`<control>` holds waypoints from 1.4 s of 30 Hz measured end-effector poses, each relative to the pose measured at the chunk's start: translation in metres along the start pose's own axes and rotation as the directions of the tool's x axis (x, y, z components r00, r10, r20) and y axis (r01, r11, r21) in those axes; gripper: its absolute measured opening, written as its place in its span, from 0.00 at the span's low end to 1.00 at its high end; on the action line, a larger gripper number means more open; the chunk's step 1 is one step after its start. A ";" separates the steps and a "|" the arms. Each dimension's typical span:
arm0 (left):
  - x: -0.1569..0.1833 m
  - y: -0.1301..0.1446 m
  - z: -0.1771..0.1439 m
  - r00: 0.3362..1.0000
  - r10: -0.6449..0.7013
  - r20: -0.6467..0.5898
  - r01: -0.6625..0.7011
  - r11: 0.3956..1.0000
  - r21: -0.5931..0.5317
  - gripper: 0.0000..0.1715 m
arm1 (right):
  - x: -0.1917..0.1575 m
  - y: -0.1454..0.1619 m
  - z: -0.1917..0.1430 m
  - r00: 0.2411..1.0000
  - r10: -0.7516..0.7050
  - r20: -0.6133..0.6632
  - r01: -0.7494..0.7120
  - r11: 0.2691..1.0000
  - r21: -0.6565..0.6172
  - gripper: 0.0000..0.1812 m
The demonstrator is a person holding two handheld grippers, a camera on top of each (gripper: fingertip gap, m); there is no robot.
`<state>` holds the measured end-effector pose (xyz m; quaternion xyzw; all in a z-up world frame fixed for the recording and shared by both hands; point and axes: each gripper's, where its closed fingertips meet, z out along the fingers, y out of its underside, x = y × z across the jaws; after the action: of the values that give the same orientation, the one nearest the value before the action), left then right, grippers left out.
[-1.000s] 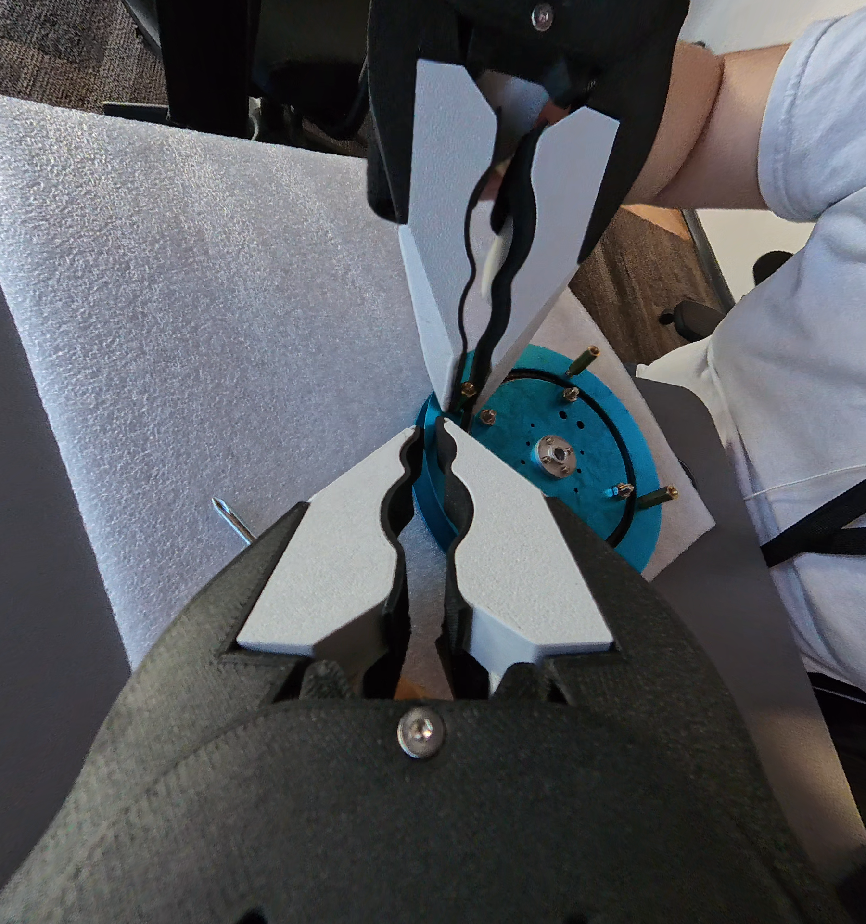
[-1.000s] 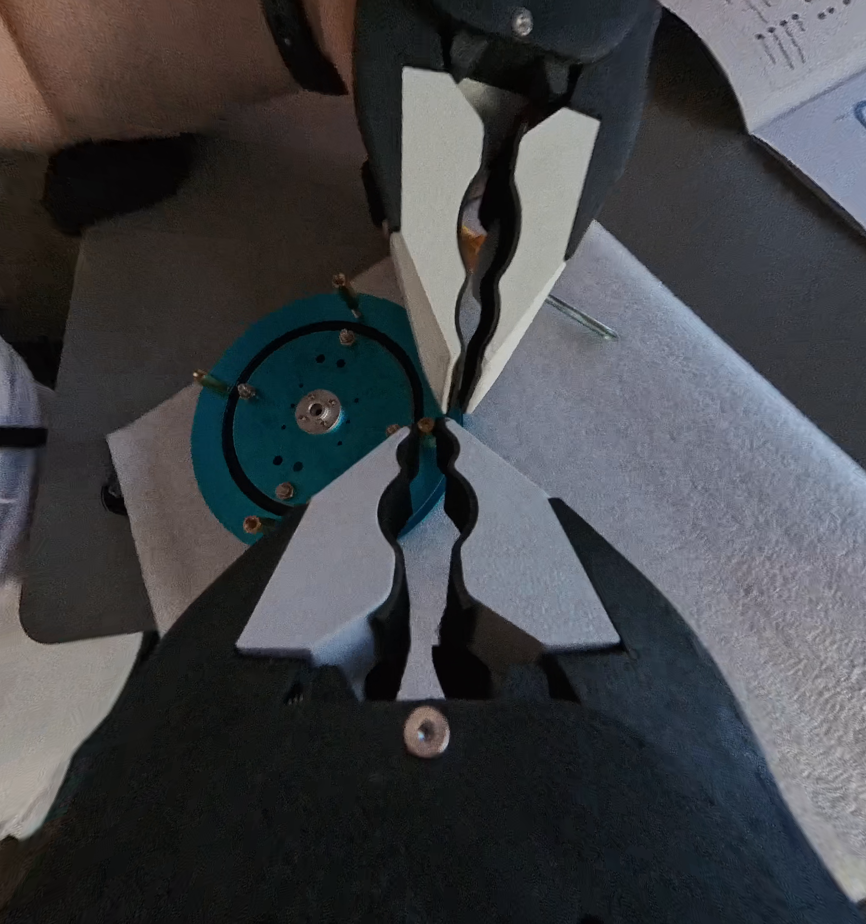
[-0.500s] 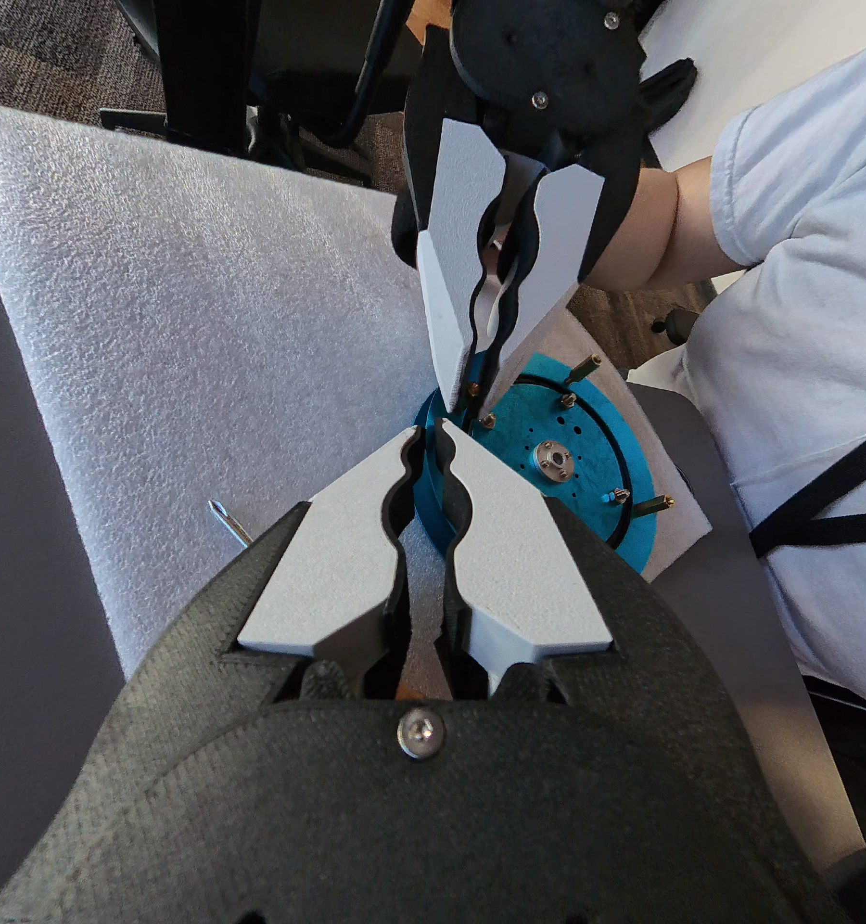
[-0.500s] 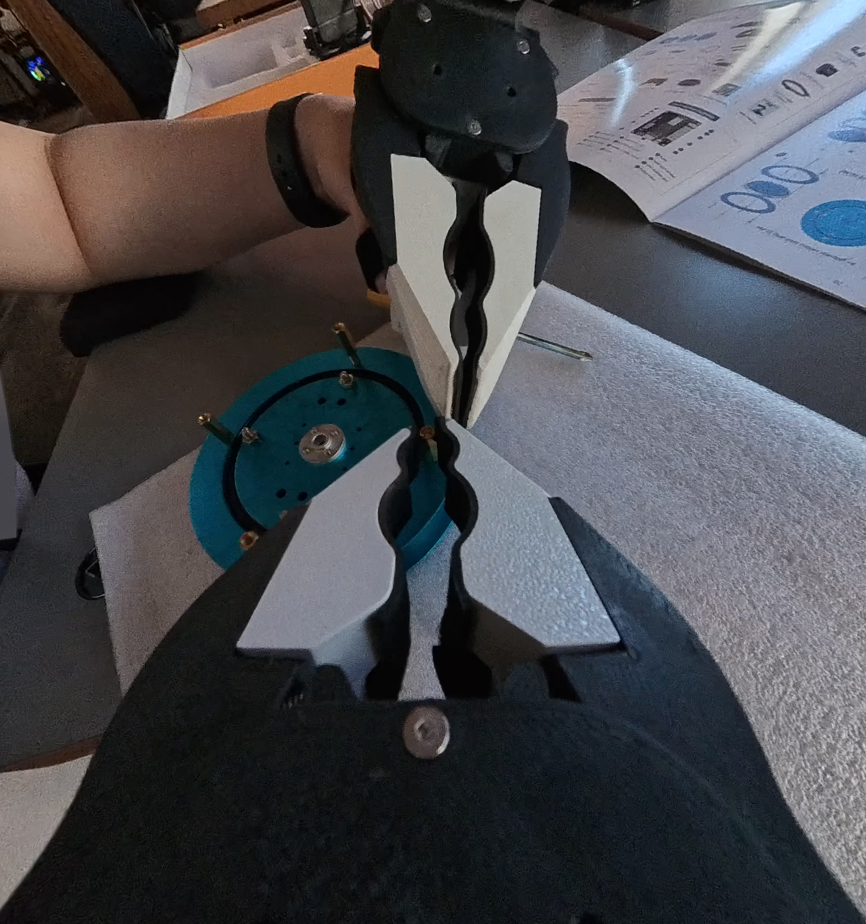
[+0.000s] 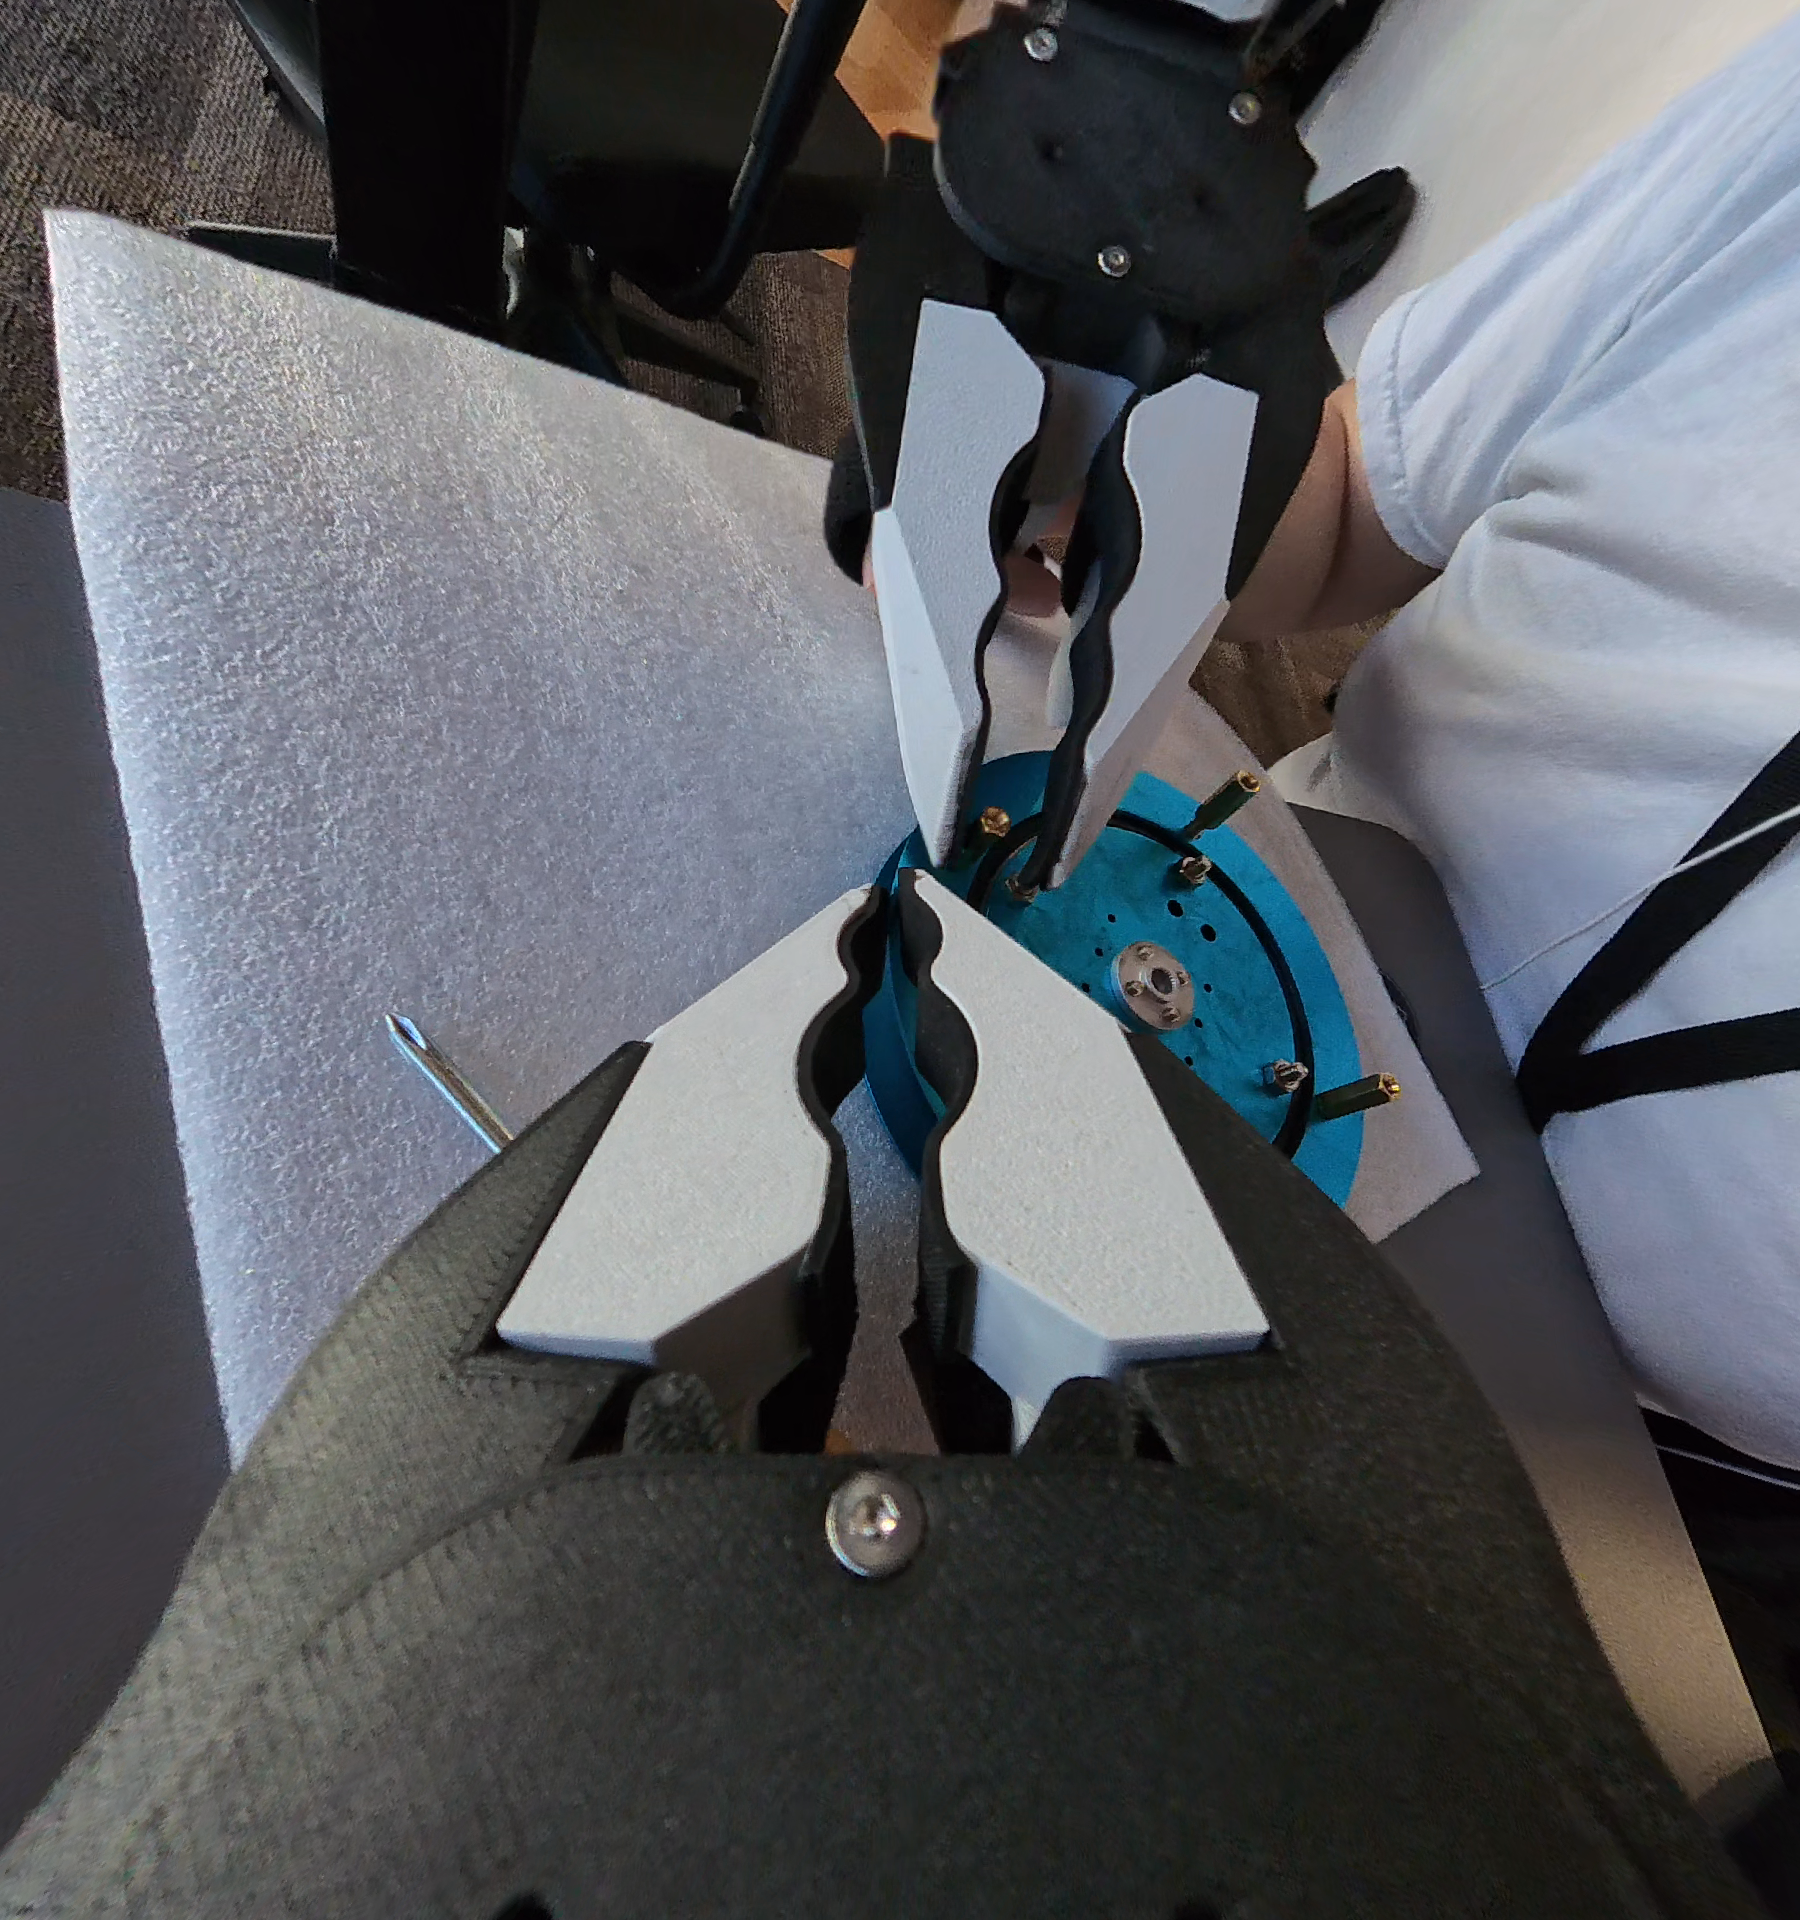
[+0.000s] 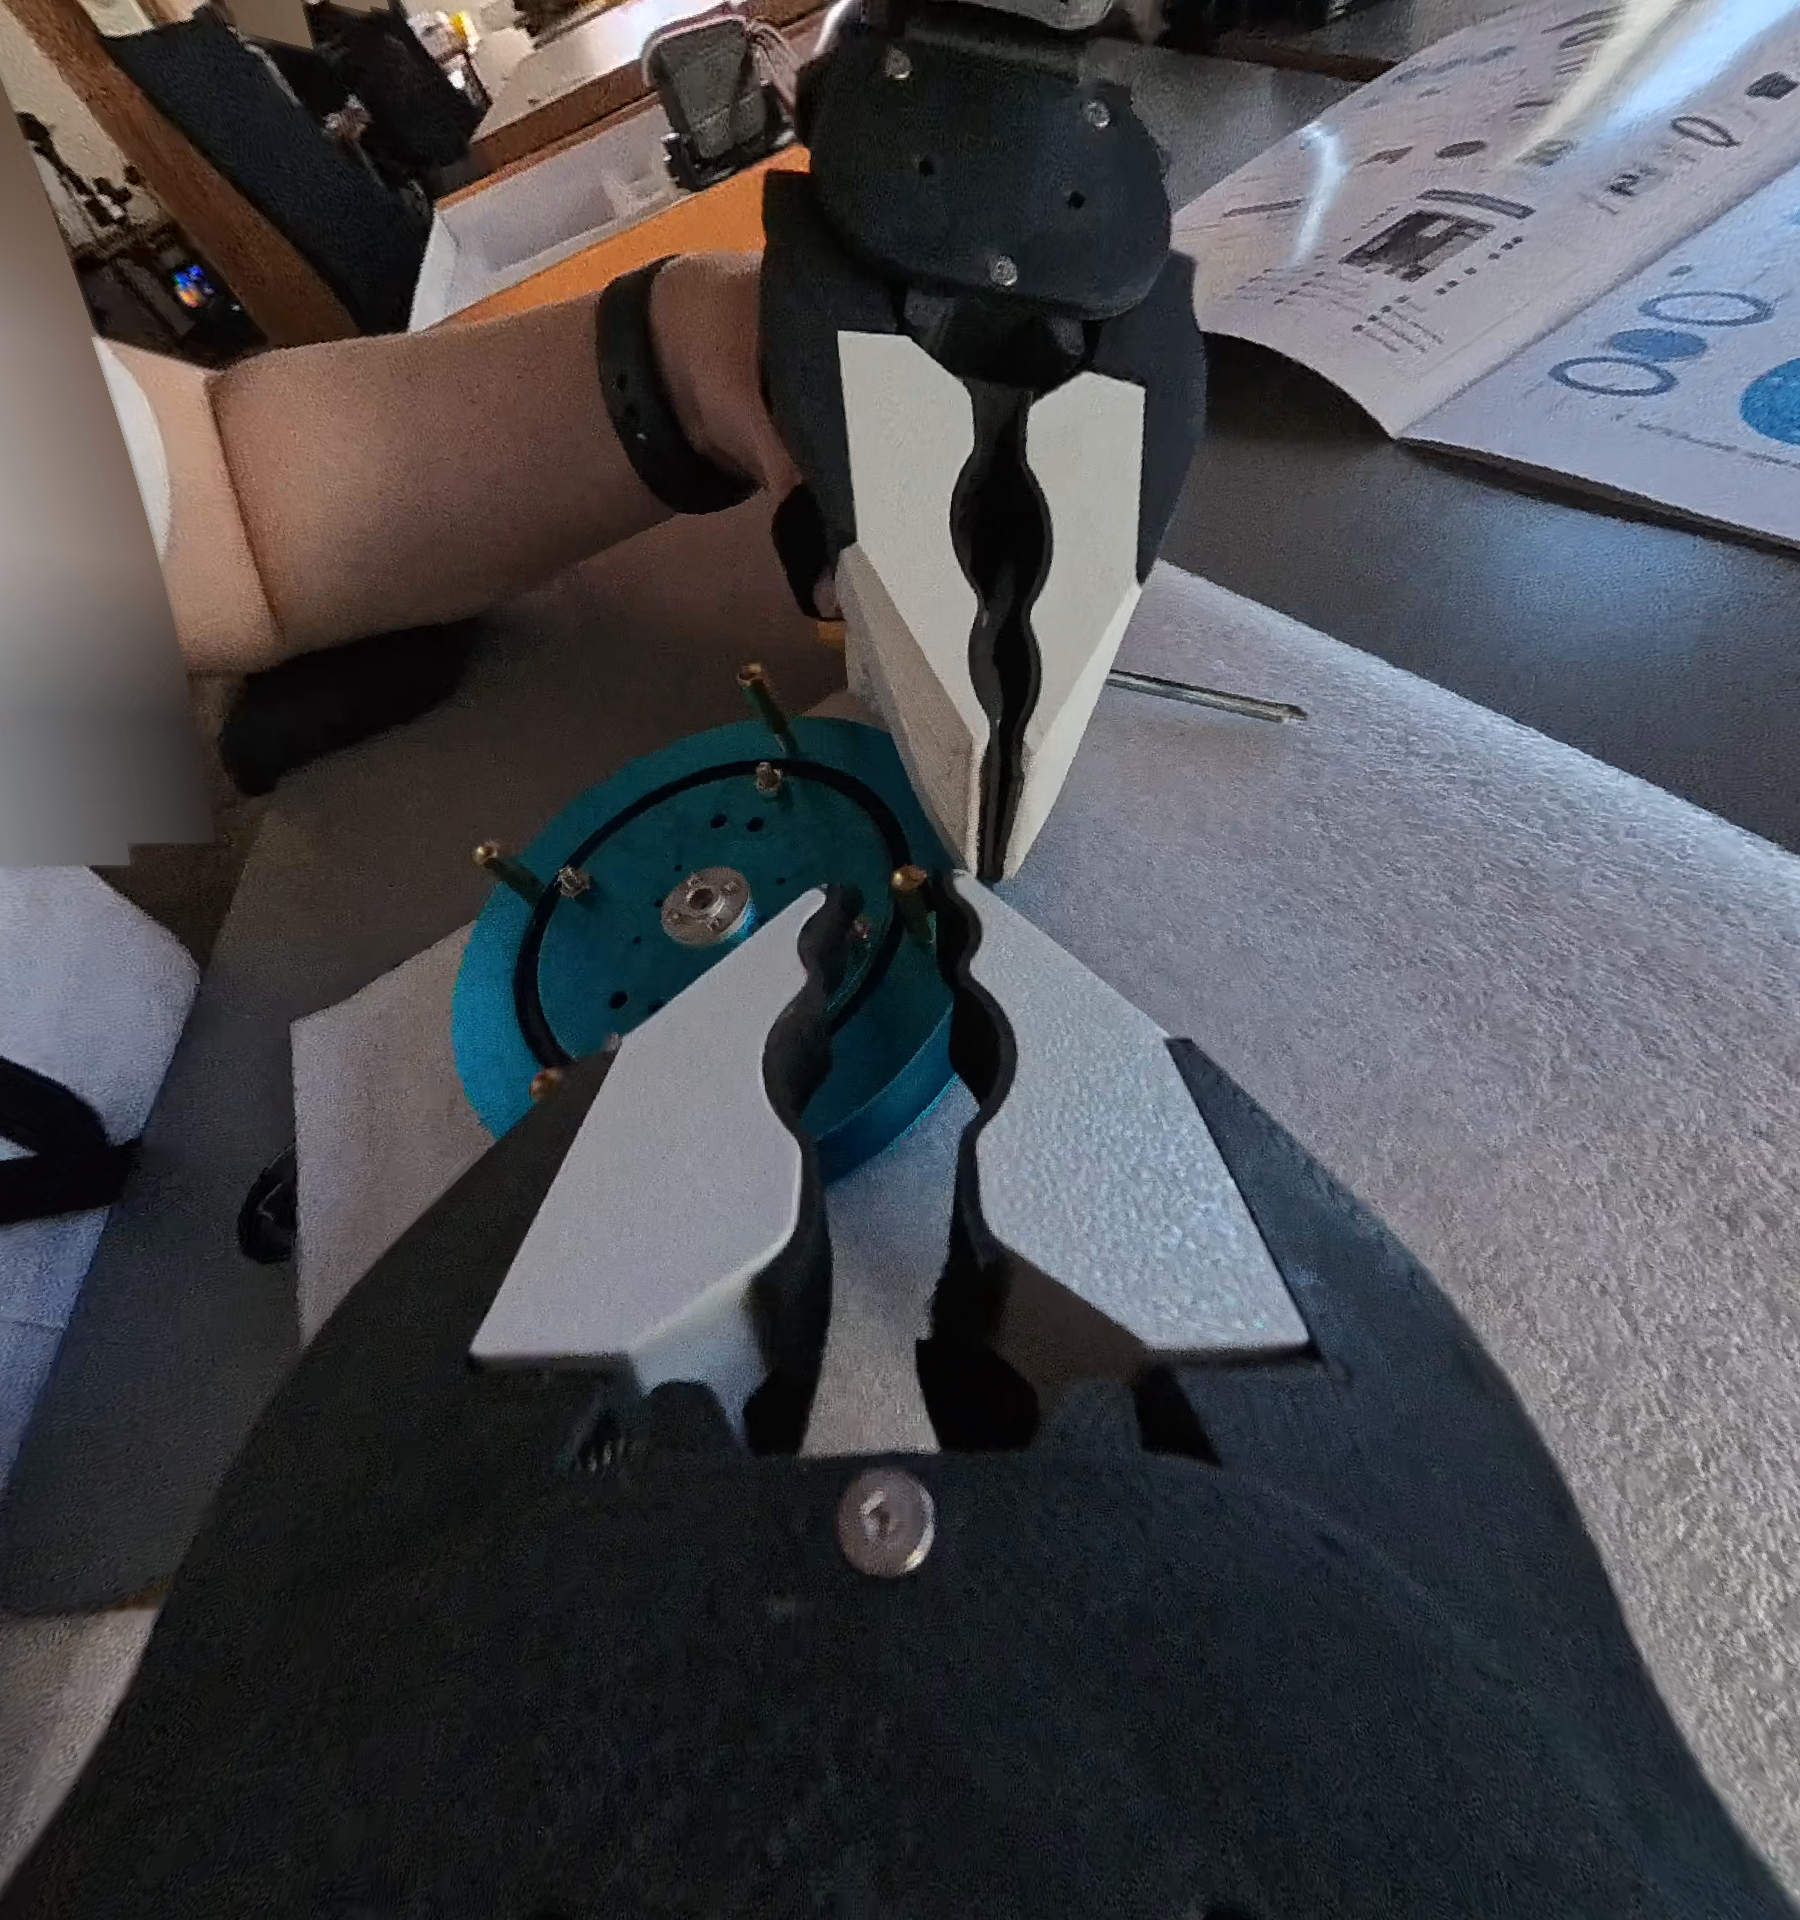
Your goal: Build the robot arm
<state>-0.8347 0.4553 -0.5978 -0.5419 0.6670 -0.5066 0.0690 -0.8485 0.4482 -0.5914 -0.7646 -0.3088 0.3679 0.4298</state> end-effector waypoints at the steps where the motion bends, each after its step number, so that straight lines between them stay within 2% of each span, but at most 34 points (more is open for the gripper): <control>1: 0.000 0.000 0.000 1.000 0.001 0.000 -0.001 1.000 0.001 0.00 | 0.000 0.000 0.000 1.000 -0.015 0.019 0.015 1.000 -0.010 0.09; 5: -0.001 0.000 0.000 1.000 0.006 0.020 -0.005 1.000 -0.006 0.00 | 0.002 0.000 0.001 1.000 -0.003 0.020 0.004 0.999 -0.044 0.08; 6: -0.001 0.000 0.000 1.000 0.007 0.026 -0.007 1.000 -0.005 0.00 | 0.008 0.000 0.001 0.999 0.029 -0.032 -0.031 0.999 -0.041 0.03; 10: 0.000 0.001 -0.002 1.000 -0.002 0.018 0.002 1.000 0.001 0.00 | 0.009 -0.002 0.005 0.995 0.026 -0.098 -0.027 1.000 -0.008 0.03; 13: 0.002 0.000 -0.003 1.000 -0.015 -0.002 0.015 1.000 0.015 0.00 | 0.005 -0.001 0.004 0.999 -0.018 -0.050 0.017 1.000 -0.019 0.04; 16: 0.002 -0.001 -0.004 1.000 -0.011 0.002 0.011 1.000 0.015 0.00 | 0.000 -0.002 0.005 0.999 -0.035 0.039 0.036 0.999 -0.023 0.09; 19: 0.003 -0.001 -0.004 1.000 -0.010 0.000 0.010 1.000 0.017 0.00 | 0.000 -0.001 0.004 0.996 -0.056 0.071 0.059 0.997 -0.044 0.06; 20: 0.003 -0.001 -0.004 1.000 -0.011 -0.001 0.011 1.000 0.018 0.00 | 0.002 -0.001 0.004 0.996 -0.077 0.054 0.080 0.995 -0.053 0.03; 23: 0.001 0.000 -0.004 1.000 -0.003 0.018 0.002 1.000 0.010 0.00 | 0.006 0.000 0.005 0.995 -0.095 -0.005 0.094 0.992 -0.078 0.03; 27: 0.000 0.000 -0.006 1.000 -0.004 0.026 0.004 1.000 0.009 0.00 | 0.010 -0.001 0.007 0.992 -0.033 -0.120 0.030 0.999 -0.026 0.03; 30: 0.001 -0.001 -0.005 1.000 -0.004 0.019 0.003 1.000 0.013 0.00 | 0.008 -0.002 0.006 0.984 -0.067 -0.166 0.068 0.998 0.002 0.03; 32: 0.002 -0.002 -0.005 1.000 -0.005 0.012 0.004 1.000 0.017 0.00 | 0.005 0.000 0.005 0.987 -0.110 -0.116 0.108 0.994 -0.022 0.03; 35: 0.002 -0.002 -0.005 1.000 -0.007 0.011 0.007 1.000 0.018 0.00 | 0.007 -0.001 0.002 0.996 -0.091 -0.002 0.091 0.996 -0.019 0.10; 37: 0.002 -0.002 -0.005 1.000 -0.005 0.011 0.005 1.000 0.019 0.00 | -0.001 -0.002 0.001 0.992 -0.053 0.113 0.055 0.998 -0.017 0.05; 42: 0.001 -0.002 -0.005 1.000 -0.003 0.021 0.003 1.000 0.015 0.00 | 0.005 -0.001 0.002 0.995 -0.088 0.043 0.089 0.996 -0.023 0.03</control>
<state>-0.8368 0.4582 -0.5936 -0.5477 0.6617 -0.5058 0.0792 -0.8477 0.4537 -0.5930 -0.7476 -0.3560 0.3604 0.4296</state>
